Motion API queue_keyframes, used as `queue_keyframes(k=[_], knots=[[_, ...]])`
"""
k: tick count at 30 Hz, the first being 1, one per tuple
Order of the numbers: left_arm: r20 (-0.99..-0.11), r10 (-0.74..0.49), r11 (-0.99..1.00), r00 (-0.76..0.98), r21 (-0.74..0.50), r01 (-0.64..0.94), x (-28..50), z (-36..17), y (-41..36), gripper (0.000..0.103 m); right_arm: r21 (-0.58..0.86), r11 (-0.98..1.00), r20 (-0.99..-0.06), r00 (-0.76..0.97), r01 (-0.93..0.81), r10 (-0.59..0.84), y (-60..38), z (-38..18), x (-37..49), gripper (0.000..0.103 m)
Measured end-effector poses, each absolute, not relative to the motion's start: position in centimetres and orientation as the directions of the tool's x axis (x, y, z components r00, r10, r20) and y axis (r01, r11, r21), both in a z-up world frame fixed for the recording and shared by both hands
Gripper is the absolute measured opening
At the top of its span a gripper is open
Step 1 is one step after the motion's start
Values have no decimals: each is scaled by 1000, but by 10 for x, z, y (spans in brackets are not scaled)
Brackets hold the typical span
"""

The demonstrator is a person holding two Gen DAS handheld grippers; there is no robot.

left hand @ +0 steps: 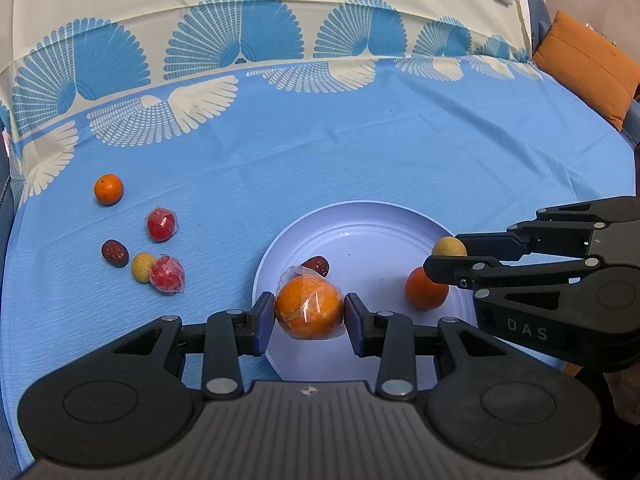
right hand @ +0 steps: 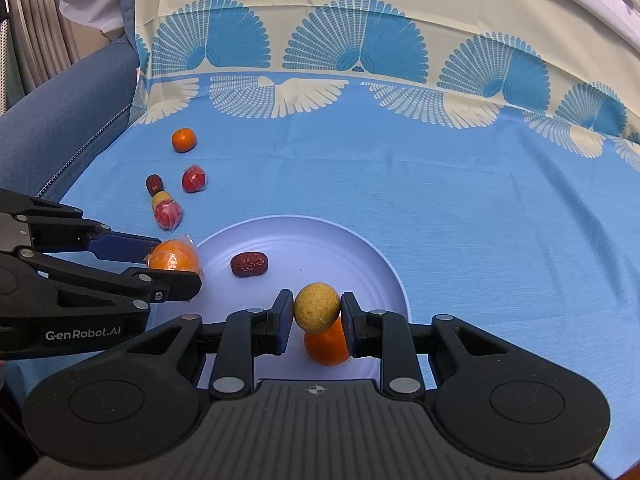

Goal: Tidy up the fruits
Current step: 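Carry both fruits over the plate and open both tools to release them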

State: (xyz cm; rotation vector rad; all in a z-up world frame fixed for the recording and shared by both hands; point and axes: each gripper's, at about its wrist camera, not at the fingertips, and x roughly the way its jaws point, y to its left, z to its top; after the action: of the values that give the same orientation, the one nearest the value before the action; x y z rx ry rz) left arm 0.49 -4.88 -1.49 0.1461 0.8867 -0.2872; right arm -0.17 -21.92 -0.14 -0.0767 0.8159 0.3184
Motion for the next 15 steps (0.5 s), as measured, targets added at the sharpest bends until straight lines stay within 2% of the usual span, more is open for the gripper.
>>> queue_keyframes(k=[15], knots=[[-781, -192, 952, 594, -1, 306, 5, -16, -49, 43, 47, 952, -723, 647, -301, 241, -220, -1, -2, 28]])
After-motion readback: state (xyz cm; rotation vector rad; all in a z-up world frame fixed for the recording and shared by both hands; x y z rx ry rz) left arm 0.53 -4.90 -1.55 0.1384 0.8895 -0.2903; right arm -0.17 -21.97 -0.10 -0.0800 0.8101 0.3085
